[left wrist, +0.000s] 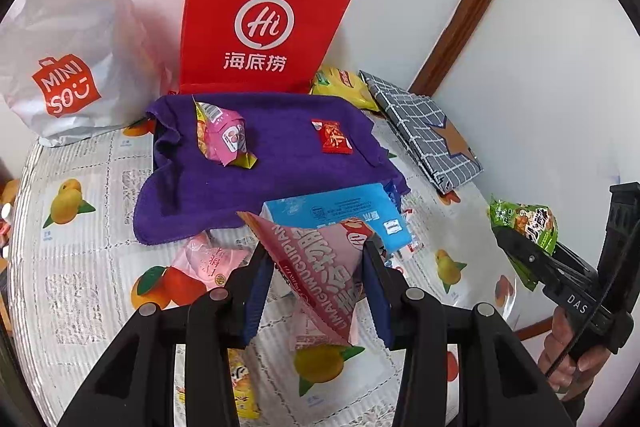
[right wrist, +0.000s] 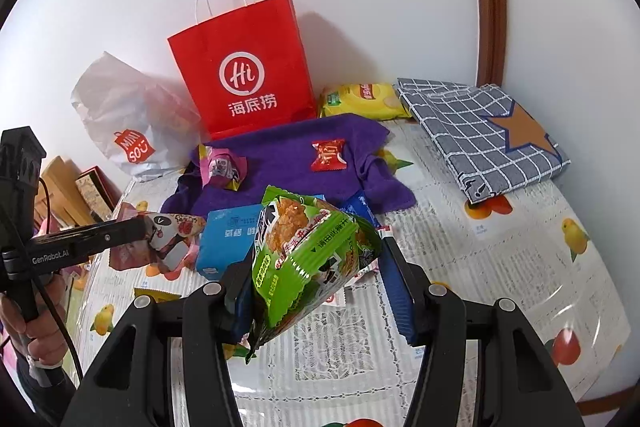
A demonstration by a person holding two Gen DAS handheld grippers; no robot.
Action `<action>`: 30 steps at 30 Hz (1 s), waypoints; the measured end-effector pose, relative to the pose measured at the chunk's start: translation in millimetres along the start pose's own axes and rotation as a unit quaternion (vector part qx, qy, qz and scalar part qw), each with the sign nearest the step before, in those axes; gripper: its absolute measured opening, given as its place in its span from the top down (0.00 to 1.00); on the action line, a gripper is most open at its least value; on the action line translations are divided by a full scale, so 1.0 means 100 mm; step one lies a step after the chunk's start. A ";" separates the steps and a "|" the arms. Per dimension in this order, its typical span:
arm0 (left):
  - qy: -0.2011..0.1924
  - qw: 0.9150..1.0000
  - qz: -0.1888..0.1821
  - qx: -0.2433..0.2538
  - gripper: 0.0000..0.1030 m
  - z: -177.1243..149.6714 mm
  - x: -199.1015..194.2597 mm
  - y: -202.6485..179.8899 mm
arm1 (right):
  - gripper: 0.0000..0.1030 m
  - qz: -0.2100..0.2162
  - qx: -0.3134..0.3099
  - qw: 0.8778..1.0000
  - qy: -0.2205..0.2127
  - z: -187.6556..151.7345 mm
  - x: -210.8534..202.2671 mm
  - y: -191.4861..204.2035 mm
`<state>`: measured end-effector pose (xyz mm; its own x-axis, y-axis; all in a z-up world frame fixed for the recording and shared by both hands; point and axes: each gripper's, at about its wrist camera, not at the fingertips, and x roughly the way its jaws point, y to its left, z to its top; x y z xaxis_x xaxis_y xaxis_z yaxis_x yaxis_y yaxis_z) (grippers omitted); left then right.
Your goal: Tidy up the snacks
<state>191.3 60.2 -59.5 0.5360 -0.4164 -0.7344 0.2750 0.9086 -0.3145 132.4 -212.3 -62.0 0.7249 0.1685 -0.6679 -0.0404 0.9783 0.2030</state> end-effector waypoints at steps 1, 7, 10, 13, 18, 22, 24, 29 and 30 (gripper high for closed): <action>-0.003 1.000 0.003 -0.003 0.59 0.00 -0.02 -0.02 | 0.47 0.002 -0.003 1.000 0.000 0.01 -0.02 -0.01; -0.026 0.999 0.028 -0.024 0.59 0.02 -0.15 -0.14 | 0.47 0.010 -0.035 0.999 -0.010 0.10 -0.16 -0.07; -0.041 0.998 0.041 -0.036 0.59 0.03 -0.25 -0.22 | 0.47 0.015 -0.046 0.999 -0.018 0.18 -0.25 -0.13; -0.054 0.996 0.051 -0.048 0.59 0.06 -0.33 -0.30 | 0.47 0.021 -0.059 0.998 -0.027 0.27 -0.32 -0.18; -0.058 0.994 0.055 -0.069 0.59 0.12 -0.33 -0.41 | 0.47 0.029 -0.077 0.996 -0.034 0.40 -0.37 -0.28; -0.059 0.993 0.065 -0.074 0.59 0.18 -0.27 -0.49 | 0.47 0.045 -0.076 0.995 -0.034 0.47 -0.31 -0.37; -0.059 0.993 0.066 -0.078 0.59 0.21 -0.21 -0.52 | 0.47 0.055 -0.076 0.995 -0.031 0.50 -0.25 -0.41; -0.062 0.992 0.069 -0.088 0.59 0.29 -0.06 -0.54 | 0.47 0.075 -0.089 0.993 -0.016 0.58 0.01 -0.48; -0.063 0.992 0.068 -0.091 0.59 0.32 -0.04 -0.54 | 0.47 0.074 -0.091 0.993 -0.013 0.61 0.07 -0.48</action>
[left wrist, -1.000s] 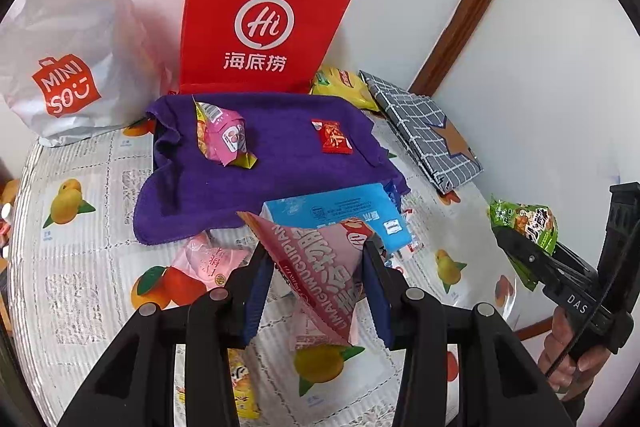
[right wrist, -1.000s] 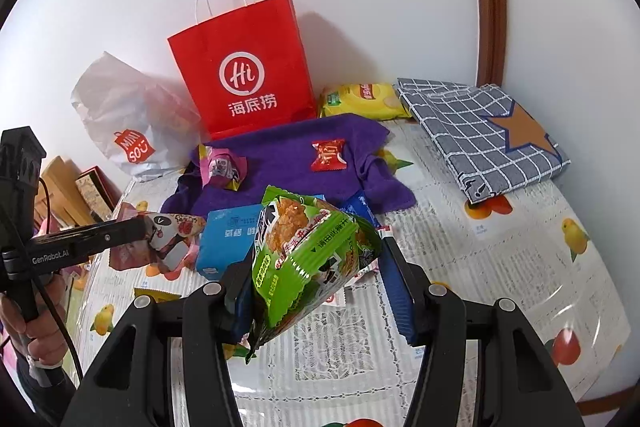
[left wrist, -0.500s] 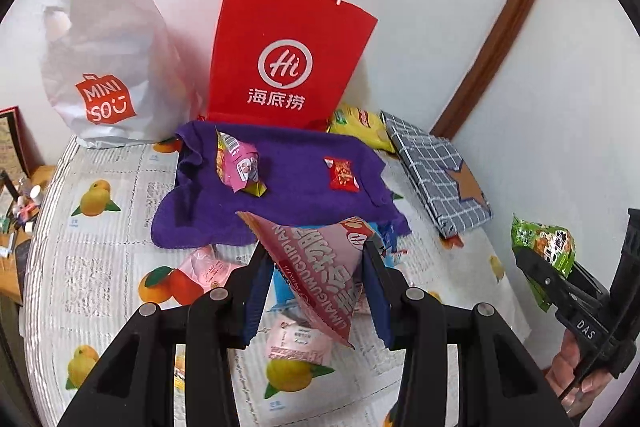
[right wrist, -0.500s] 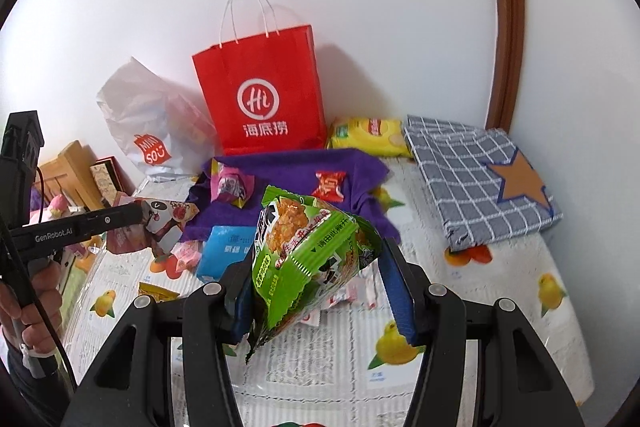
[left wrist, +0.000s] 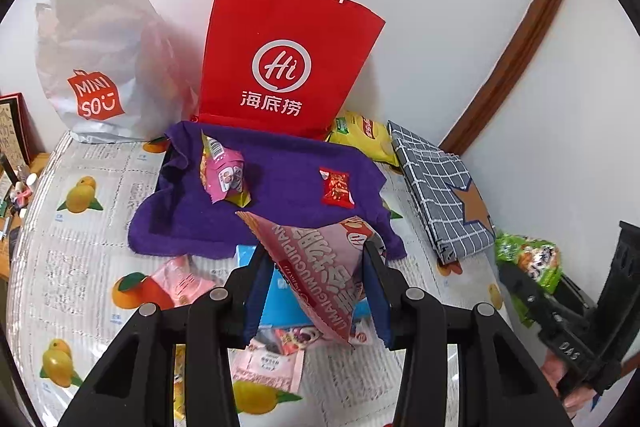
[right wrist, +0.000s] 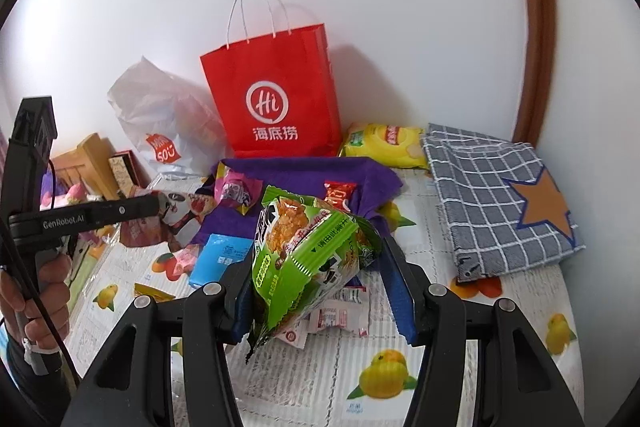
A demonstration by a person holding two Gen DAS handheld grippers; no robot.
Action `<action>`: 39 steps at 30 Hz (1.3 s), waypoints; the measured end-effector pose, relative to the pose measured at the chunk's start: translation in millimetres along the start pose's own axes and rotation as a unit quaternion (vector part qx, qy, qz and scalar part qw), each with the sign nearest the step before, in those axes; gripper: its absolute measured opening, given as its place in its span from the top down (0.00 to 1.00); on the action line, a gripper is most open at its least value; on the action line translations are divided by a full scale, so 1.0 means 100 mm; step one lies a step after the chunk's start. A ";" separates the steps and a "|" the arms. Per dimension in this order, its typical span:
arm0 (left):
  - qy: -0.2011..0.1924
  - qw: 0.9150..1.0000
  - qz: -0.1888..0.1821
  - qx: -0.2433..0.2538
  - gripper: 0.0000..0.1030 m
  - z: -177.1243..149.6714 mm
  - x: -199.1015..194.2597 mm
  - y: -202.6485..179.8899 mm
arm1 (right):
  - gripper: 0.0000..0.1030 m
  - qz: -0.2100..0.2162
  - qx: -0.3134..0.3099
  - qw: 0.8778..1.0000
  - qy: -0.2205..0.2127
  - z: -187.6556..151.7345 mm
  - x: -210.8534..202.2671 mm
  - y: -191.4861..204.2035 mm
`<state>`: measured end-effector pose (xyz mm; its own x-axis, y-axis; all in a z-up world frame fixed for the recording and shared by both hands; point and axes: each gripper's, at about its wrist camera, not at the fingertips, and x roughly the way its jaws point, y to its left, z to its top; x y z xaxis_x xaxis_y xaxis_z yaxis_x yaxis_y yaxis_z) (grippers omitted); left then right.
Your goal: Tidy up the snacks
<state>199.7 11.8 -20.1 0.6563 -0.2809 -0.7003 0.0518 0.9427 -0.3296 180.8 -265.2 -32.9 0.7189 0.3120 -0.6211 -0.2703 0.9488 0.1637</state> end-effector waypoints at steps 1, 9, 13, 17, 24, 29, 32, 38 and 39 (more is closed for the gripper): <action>-0.001 1.000 0.000 -0.002 0.59 0.02 0.02 -0.01 | 0.47 0.001 -0.002 1.000 0.004 0.03 0.07 -0.01; -0.013 1.000 0.017 -0.006 0.59 0.27 0.23 0.00 | 0.47 0.013 -0.030 0.999 0.016 0.31 0.57 -0.03; 0.001 1.000 0.003 -0.011 0.59 0.39 0.39 0.04 | 0.47 -0.007 -0.036 0.999 0.015 0.43 0.67 0.02; 0.009 1.000 -0.014 0.010 0.59 0.42 0.43 0.04 | 0.47 -0.013 -0.031 0.999 0.018 0.43 0.71 0.09; -0.005 0.999 -0.019 0.036 0.59 0.26 0.21 0.22 | 0.47 -0.019 -0.021 1.000 0.013 0.23 0.70 0.40; 0.009 0.997 -0.022 0.071 0.59 0.16 0.09 0.37 | 0.47 -0.039 0.008 0.999 0.013 0.10 0.54 0.60; 0.014 0.996 -0.049 0.075 0.59 0.14 0.03 0.49 | 0.47 -0.053 0.035 0.998 0.019 0.04 0.45 0.67; 0.010 0.992 -0.076 0.101 0.59 0.17 -0.12 0.57 | 0.47 -0.072 0.060 0.996 0.011 0.09 0.27 0.76; 0.011 0.992 -0.077 0.102 0.59 0.18 -0.13 0.58 | 0.47 -0.078 0.061 0.995 0.008 0.12 0.25 0.78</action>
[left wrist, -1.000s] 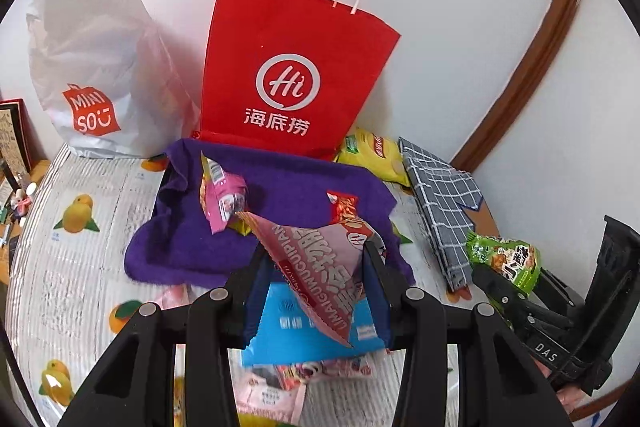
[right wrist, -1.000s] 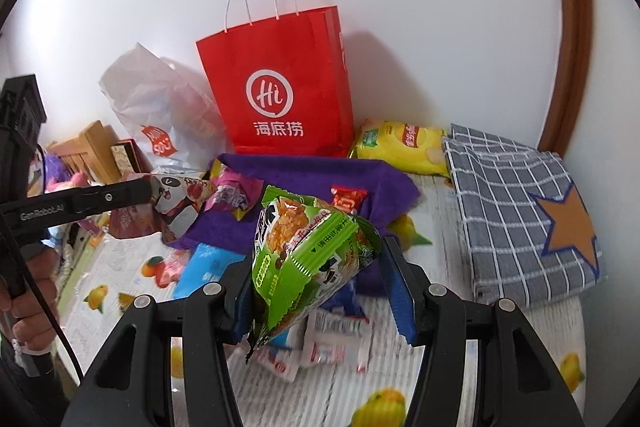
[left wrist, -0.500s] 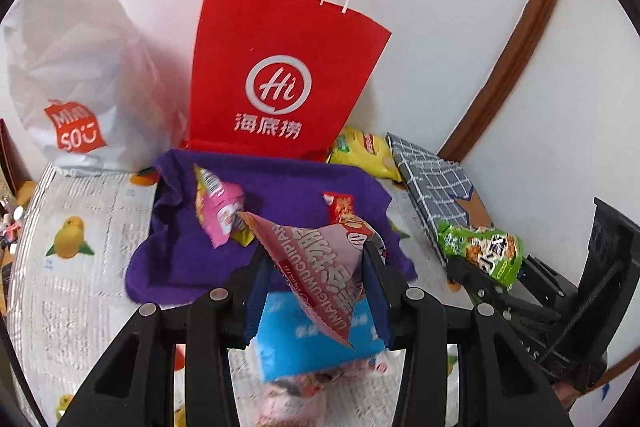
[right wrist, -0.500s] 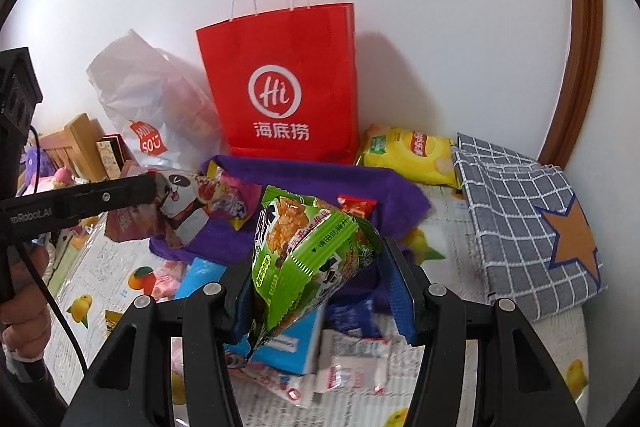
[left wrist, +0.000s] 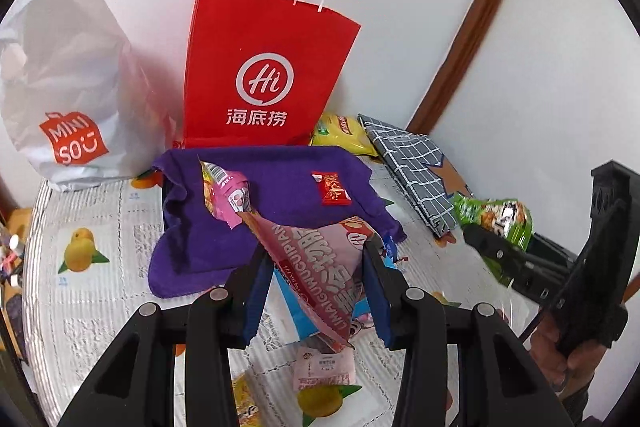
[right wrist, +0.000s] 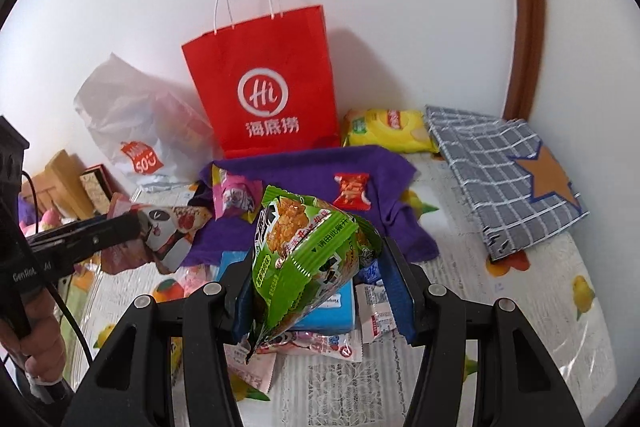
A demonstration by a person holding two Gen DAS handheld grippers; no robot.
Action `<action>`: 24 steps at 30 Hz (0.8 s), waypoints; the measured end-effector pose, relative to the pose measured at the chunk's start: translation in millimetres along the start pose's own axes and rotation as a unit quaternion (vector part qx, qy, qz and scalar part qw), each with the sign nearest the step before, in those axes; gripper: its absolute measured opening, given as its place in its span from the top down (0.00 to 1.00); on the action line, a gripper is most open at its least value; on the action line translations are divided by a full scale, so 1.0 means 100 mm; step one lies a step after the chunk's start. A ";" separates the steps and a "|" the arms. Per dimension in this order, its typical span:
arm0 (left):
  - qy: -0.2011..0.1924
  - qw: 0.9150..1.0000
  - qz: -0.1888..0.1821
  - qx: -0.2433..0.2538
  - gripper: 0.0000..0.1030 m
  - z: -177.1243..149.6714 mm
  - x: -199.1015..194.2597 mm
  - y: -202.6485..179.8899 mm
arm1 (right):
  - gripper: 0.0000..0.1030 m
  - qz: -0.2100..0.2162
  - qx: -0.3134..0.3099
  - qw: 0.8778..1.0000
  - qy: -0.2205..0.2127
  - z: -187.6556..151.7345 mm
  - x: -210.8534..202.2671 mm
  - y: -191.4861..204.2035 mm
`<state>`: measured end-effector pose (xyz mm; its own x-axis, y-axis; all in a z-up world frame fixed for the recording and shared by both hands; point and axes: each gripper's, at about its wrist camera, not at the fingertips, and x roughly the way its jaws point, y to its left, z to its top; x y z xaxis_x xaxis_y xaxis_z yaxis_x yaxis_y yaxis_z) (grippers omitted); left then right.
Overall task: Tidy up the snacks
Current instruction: 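Lower the green bag with the right tool while the left tool lowers the pink wrapper over the towel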
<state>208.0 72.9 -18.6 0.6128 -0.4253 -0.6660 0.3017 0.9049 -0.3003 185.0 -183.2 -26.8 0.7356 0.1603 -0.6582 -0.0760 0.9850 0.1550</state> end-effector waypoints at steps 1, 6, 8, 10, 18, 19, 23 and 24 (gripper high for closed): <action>0.001 1.000 0.001 0.000 0.59 0.01 -0.01 0.01 | 0.47 -0.004 0.001 1.000 -0.001 0.02 -0.02 0.02; -0.001 1.000 -0.019 -0.008 0.59 0.01 -0.10 0.05 | 0.47 -0.017 -0.007 1.000 -0.002 0.05 -0.08 0.11; -0.003 1.000 -0.016 -0.005 0.59 -0.02 -0.13 0.03 | 0.47 -0.021 -0.007 1.000 -0.006 0.03 -0.10 0.11; -0.001 1.000 -0.012 -0.009 0.59 -0.03 -0.14 0.03 | 0.47 -0.016 0.007 1.000 -0.003 0.04 -0.09 0.08; -0.016 0.999 0.022 -0.020 0.59 0.03 -0.15 -0.01 | 0.47 0.005 -0.010 1.000 -0.010 0.17 0.03 -0.01; -0.019 0.999 0.025 -0.024 0.59 0.06 -0.13 -0.01 | 0.47 0.012 -0.015 1.000 -0.009 0.19 0.07 -0.03; -0.025 0.998 0.041 -0.030 0.59 0.18 0.02 -0.01 | 0.47 0.022 -0.028 0.999 -0.011 0.31 0.22 -0.10; -0.025 0.998 0.044 -0.031 0.59 0.20 0.06 0.00 | 0.47 0.026 -0.030 0.999 -0.011 0.35 0.27 -0.12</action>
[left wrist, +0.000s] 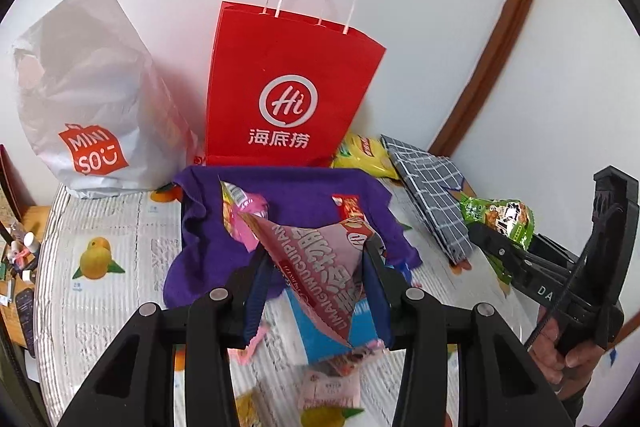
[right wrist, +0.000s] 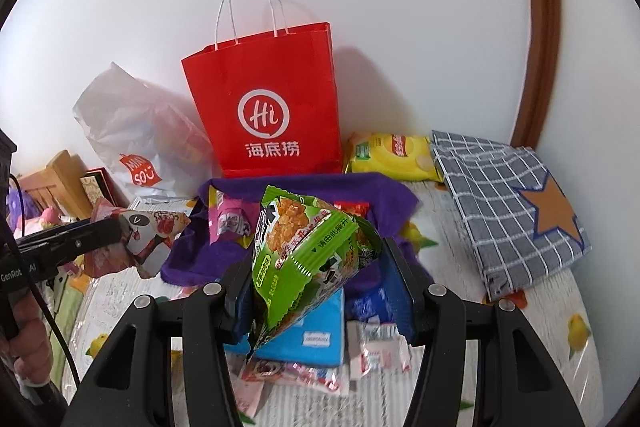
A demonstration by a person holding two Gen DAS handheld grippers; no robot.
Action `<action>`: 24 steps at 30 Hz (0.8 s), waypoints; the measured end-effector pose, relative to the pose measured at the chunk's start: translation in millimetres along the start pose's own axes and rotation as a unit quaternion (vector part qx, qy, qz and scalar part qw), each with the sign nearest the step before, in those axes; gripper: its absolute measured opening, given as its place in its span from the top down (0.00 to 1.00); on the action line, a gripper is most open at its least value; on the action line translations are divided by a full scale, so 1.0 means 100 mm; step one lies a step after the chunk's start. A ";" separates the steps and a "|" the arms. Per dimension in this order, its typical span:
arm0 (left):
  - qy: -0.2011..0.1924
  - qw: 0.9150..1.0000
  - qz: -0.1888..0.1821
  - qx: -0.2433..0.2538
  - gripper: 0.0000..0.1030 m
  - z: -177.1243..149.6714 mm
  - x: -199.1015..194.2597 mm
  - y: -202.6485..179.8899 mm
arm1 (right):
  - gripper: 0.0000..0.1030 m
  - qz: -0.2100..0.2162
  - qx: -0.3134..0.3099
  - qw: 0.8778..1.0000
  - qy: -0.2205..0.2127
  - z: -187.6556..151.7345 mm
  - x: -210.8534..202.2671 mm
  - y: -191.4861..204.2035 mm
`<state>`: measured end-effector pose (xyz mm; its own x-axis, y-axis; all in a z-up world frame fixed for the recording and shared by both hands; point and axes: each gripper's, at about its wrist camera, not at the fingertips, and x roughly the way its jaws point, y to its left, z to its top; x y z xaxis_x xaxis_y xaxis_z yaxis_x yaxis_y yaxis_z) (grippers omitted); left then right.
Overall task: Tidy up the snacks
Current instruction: 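Lower the green bag with the right tool while the left tool lowers the pink wrapper over the towel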
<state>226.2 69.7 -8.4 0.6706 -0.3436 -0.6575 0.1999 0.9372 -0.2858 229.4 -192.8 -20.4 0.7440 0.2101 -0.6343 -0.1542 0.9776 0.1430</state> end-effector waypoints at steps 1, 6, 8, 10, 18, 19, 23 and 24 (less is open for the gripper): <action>0.001 1.000 0.003 -0.001 0.59 0.04 0.06 0.01 | 0.47 0.004 0.000 1.000 0.000 0.04 0.05 -0.03; 0.004 1.000 0.022 -0.013 0.59 0.19 0.35 0.14 | 0.47 0.010 -0.012 1.000 -0.002 0.19 0.34 -0.11; 0.005 0.999 0.027 -0.018 0.59 0.24 0.46 0.23 | 0.47 0.017 -0.020 1.000 0.004 0.23 0.47 -0.13; 0.013 0.999 0.037 -0.025 0.59 0.28 0.58 0.33 | 0.47 0.027 -0.023 0.999 0.004 0.29 0.61 -0.13; 0.055 0.996 0.061 -0.041 0.59 0.37 1.09 0.56 | 0.47 0.046 -0.026 0.998 0.023 0.49 1.20 -0.15; 0.060 0.995 0.063 -0.039 0.59 0.35 1.15 0.56 | 0.47 0.048 -0.028 0.998 0.029 0.47 1.27 -0.16; 0.085 0.995 0.050 -0.036 0.59 0.29 1.33 0.58 | 0.47 0.042 -0.035 0.995 0.080 0.37 1.64 -0.21; 0.086 0.995 0.045 -0.039 0.59 0.29 1.34 0.58 | 0.47 0.039 -0.037 0.994 0.092 0.35 1.70 -0.21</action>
<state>348.2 80.1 -93.2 0.5492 -0.2705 -0.7907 0.0846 0.9593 -0.2694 381.9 -178.3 -105.3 0.5973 0.2770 -0.7527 -0.2592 0.9548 0.1456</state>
